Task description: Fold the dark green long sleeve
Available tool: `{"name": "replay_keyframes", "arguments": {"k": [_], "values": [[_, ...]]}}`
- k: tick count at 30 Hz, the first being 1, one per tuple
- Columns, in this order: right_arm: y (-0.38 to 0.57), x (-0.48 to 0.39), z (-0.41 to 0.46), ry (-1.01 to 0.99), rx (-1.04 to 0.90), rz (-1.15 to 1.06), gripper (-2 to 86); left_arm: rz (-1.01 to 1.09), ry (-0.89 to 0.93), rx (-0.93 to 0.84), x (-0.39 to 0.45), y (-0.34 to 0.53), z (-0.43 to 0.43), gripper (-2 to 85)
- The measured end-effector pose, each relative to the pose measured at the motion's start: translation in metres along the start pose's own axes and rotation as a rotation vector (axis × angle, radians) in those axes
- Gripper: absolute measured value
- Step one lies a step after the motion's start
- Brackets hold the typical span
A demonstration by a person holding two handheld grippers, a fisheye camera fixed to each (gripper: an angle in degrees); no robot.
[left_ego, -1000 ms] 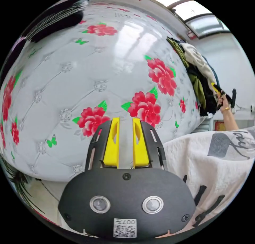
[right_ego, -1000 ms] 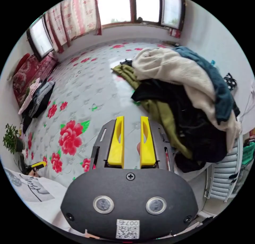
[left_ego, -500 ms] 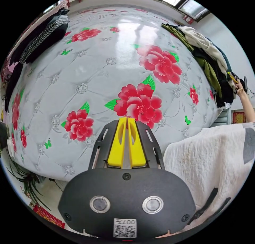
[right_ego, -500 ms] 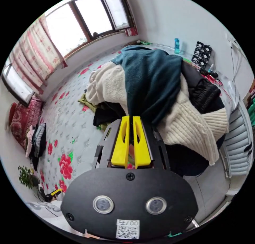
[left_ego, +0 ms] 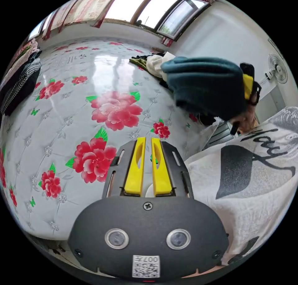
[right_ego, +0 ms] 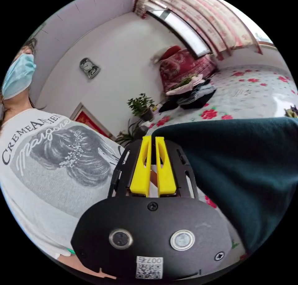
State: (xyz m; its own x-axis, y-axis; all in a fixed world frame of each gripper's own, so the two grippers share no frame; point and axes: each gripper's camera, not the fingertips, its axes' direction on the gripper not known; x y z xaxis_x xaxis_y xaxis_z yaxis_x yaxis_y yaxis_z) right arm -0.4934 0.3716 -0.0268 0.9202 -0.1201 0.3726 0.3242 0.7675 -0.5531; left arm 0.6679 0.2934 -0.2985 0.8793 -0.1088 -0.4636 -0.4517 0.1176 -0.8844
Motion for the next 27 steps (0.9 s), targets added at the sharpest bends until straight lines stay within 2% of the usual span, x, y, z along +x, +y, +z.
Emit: {"name": "replay_keyframes", "arguments": {"k": [2,3,6,9,13,17,22,25,27], "values": [[-0.008,-0.006,0.055,-0.095,-0.124,-0.021,1.5,-0.080,0.007,0.046,-0.016,0.008,-0.013,1.0],[-0.012,-0.016,0.084,-0.059,-0.221,-0.070,2.0,-0.146,0.009,0.074,-0.029,0.018,-0.023,0.1],[-0.008,-0.041,0.119,0.195,-0.391,-0.239,3.1,-0.307,-0.064,0.117,-0.058,0.058,-0.049,-0.6],[0.006,-0.033,0.123,0.415,-0.451,-0.287,4.5,-0.438,-0.064,0.145,-0.083,0.106,-0.070,-0.5],[0.022,0.000,0.118,0.441,-0.497,-0.139,6.6,-0.562,-0.109,0.166,-0.100,0.163,-0.091,1.0],[0.033,0.030,0.107,0.420,-0.417,0.045,8.6,-0.640,-0.073,0.194,-0.116,0.200,-0.100,3.7],[0.039,0.036,0.171,0.393,-0.597,-0.076,10.0,-0.602,0.006,0.165,-0.132,0.191,-0.093,5.9],[0.055,0.062,0.226,0.329,-0.775,-0.010,10.2,-0.509,0.042,0.143,-0.133,0.169,-0.089,7.6],[0.045,0.062,0.224,0.381,-0.697,-0.019,10.3,-0.456,0.068,0.131,-0.132,0.158,-0.089,8.8]]}}
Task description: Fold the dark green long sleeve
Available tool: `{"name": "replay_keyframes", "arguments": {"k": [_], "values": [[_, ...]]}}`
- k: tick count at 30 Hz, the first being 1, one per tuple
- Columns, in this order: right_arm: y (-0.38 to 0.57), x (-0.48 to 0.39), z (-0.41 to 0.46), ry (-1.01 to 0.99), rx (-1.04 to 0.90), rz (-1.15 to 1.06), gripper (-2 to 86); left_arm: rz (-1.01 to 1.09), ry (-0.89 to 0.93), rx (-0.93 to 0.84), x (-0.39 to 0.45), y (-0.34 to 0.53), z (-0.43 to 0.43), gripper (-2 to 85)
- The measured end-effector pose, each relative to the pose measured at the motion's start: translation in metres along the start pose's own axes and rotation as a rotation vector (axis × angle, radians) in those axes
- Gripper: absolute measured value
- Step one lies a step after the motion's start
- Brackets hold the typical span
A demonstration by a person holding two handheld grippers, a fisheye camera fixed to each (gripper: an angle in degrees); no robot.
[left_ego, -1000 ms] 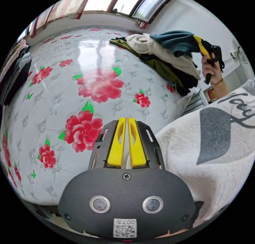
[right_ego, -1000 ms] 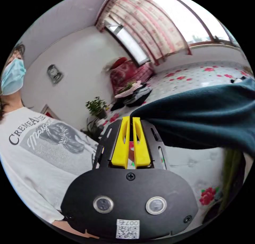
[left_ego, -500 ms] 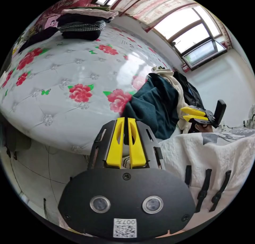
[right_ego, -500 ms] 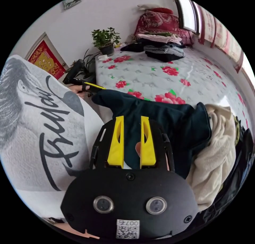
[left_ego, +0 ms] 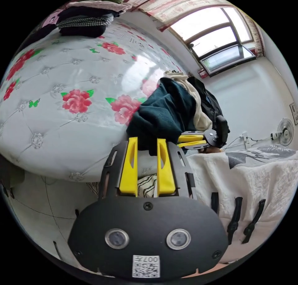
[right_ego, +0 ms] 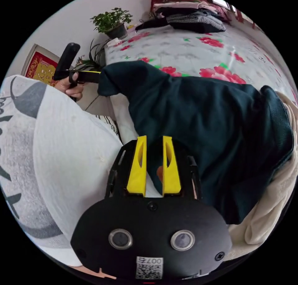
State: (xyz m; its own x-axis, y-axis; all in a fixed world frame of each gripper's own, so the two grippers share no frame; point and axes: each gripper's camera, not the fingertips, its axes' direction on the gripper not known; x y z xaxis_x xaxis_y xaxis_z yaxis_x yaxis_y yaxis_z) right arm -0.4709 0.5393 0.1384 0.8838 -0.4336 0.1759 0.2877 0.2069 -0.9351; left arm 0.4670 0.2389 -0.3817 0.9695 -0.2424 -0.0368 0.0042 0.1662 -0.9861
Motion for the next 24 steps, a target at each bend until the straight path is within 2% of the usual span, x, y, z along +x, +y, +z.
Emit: {"name": "replay_keyframes", "arguments": {"k": [2,4,6,8,11,14,17,20,22,24], "values": [[-0.004,0.011,-0.022,-0.016,0.051,0.031,10.5,0.052,0.010,-0.006,0.005,-0.005,-0.002,9.7],[0.005,0.029,-0.058,0.054,0.155,0.096,10.7,0.074,0.013,0.000,0.005,-0.006,-0.005,10.3],[0.031,0.064,-0.114,0.245,0.316,0.249,11.4,0.093,0.020,-0.003,0.005,-0.007,-0.006,10.7],[0.052,0.092,-0.144,0.403,0.379,0.386,11.9,0.115,0.024,-0.014,0.006,-0.010,-0.005,11.0],[0.067,0.143,-0.162,0.527,0.360,0.567,12.7,0.120,0.037,-0.028,0.007,-0.017,0.001,11.1],[0.057,0.202,-0.144,0.496,0.246,0.676,13.0,0.104,0.056,-0.046,0.007,-0.027,0.010,11.1],[0.057,0.272,-0.110,0.290,0.088,0.824,11.1,0.096,0.047,-0.040,0.007,-0.031,0.010,11.2],[0.063,0.306,-0.151,0.198,0.121,0.870,9.1,0.077,0.003,-0.020,0.004,-0.027,0.004,11.4],[0.076,0.309,-0.214,0.294,0.264,0.852,8.4,0.055,-0.012,-0.011,-0.002,-0.023,0.002,11.4],[0.117,0.296,-0.331,0.440,0.535,0.874,7.7,0.028,-0.017,-0.003,-0.009,-0.019,-0.001,11.5]]}}
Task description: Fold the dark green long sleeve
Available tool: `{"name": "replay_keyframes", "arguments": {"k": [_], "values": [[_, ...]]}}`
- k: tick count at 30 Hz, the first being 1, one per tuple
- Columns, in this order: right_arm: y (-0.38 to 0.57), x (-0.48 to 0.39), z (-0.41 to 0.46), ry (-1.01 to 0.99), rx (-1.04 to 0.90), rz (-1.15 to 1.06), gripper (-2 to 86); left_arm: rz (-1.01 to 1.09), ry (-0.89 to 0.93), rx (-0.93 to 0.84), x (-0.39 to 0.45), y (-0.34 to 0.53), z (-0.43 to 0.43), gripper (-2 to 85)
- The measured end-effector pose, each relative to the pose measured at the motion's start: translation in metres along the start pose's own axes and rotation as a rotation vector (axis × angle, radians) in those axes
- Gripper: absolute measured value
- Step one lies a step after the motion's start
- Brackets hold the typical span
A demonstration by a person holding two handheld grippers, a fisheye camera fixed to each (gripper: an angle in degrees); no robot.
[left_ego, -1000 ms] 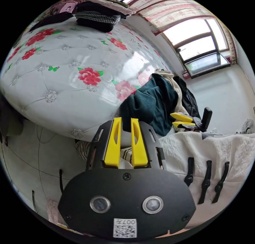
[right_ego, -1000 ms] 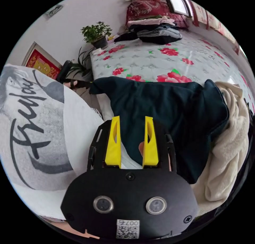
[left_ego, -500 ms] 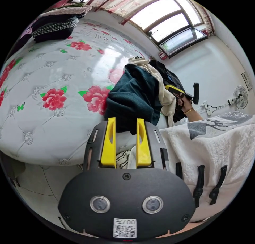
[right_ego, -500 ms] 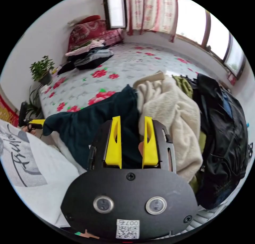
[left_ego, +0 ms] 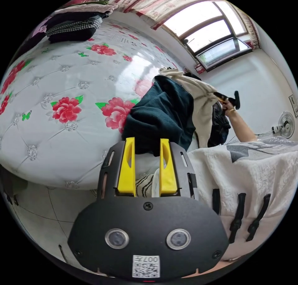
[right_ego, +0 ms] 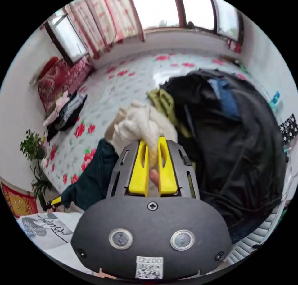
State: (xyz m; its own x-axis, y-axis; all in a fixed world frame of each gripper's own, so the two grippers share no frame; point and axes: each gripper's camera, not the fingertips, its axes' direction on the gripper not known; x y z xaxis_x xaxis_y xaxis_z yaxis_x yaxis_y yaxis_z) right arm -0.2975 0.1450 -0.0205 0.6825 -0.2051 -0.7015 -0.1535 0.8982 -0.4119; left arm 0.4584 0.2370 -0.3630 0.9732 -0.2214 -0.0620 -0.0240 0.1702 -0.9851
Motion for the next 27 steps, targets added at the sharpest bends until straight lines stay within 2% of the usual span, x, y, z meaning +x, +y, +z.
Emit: {"name": "replay_keyframes", "arguments": {"k": [1,3,4,6,8,11,12,14,16,19,21,23,27], "values": [[-0.009,0.011,-0.030,0.030,0.063,0.016,7.7,-0.013,-0.002,0.000,-0.004,0.002,-0.001,11.6],[-0.025,0.054,-0.135,0.264,0.288,0.096,7.7,-0.025,0.003,-0.005,-0.010,0.003,0.001,11.7],[-0.024,0.065,-0.156,0.332,0.339,0.124,7.8,-0.025,0.015,-0.011,-0.012,0.002,0.004,11.8],[-0.014,0.118,-0.214,0.502,0.453,0.315,8.8,-0.018,0.030,-0.026,-0.012,-0.005,0.010,11.6],[-0.011,0.151,-0.221,0.526,0.360,0.388,9.6,0.004,0.033,-0.052,-0.009,-0.020,0.020,11.2],[0.014,0.158,-0.190,0.549,0.208,0.339,10.6,0.019,0.033,-0.073,-0.007,-0.038,0.027,10.1],[0.037,0.140,-0.171,0.537,0.232,0.277,10.5,0.018,0.041,-0.081,-0.007,-0.047,0.029,9.1],[0.078,0.096,-0.132,0.434,0.278,0.111,10.4,0.012,0.064,-0.086,-0.007,-0.066,0.028,5.4],[0.115,0.052,-0.079,0.369,0.222,0.016,10.2,0.023,0.091,-0.066,-0.005,-0.078,0.024,2.5],[0.165,-0.029,0.015,-0.015,0.048,-0.177,10.3,0.029,0.124,-0.046,-0.002,-0.097,0.020,0.5],[0.189,-0.102,0.083,-0.381,-0.205,-0.331,10.6,0.053,0.103,-0.050,0.003,-0.104,0.017,0.1],[0.204,-0.155,0.111,-0.531,-0.318,-0.471,10.6,0.077,0.079,-0.055,0.007,-0.103,0.013,-0.2],[0.230,-0.247,0.138,-0.576,-0.444,-0.834,10.3,0.031,0.127,-0.035,-0.002,-0.091,0.003,-0.6]]}}
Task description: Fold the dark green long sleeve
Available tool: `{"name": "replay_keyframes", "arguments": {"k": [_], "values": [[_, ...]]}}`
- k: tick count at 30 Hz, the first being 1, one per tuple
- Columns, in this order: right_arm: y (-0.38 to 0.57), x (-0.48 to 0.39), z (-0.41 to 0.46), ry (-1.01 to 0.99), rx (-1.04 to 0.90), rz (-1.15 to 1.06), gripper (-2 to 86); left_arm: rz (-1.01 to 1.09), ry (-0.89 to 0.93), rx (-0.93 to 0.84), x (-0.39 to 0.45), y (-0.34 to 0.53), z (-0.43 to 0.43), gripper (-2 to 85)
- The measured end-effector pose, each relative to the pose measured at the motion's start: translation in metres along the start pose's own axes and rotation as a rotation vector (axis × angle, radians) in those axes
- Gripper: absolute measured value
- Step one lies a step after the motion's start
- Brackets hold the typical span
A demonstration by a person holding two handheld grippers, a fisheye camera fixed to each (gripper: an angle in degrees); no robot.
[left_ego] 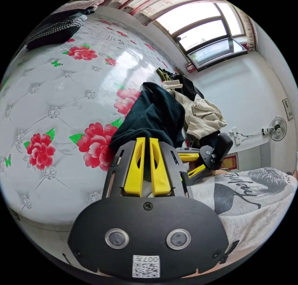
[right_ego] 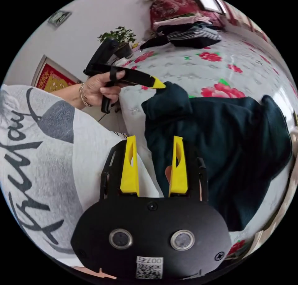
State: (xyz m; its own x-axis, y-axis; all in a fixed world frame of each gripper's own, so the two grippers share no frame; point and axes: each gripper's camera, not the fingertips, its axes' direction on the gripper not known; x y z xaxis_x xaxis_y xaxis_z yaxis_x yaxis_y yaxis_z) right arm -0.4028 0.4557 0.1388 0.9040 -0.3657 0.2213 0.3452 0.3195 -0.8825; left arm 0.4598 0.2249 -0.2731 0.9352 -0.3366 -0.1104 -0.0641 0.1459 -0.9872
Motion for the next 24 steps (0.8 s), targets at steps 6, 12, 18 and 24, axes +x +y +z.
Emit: {"name": "replay_keyframes", "arguments": {"k": [6,12,18,24], "values": [[-0.058,-0.010,0.054,0.101,-0.209,-0.033,2.0,0.056,0.056,0.016,0.018,-0.002,-0.011,-0.8],[0.000,0.016,-0.002,0.128,0.001,0.096,0.4,0.046,0.059,0.187,0.013,0.039,-0.087,-0.8],[0.095,0.012,-0.176,0.181,0.507,0.281,-0.1,0.059,0.236,0.394,0.023,0.063,-0.161,-0.9],[0.121,-0.074,-0.295,0.459,0.760,0.134,-0.1,0.485,0.396,0.510,0.161,0.031,-0.227,-0.9]]}}
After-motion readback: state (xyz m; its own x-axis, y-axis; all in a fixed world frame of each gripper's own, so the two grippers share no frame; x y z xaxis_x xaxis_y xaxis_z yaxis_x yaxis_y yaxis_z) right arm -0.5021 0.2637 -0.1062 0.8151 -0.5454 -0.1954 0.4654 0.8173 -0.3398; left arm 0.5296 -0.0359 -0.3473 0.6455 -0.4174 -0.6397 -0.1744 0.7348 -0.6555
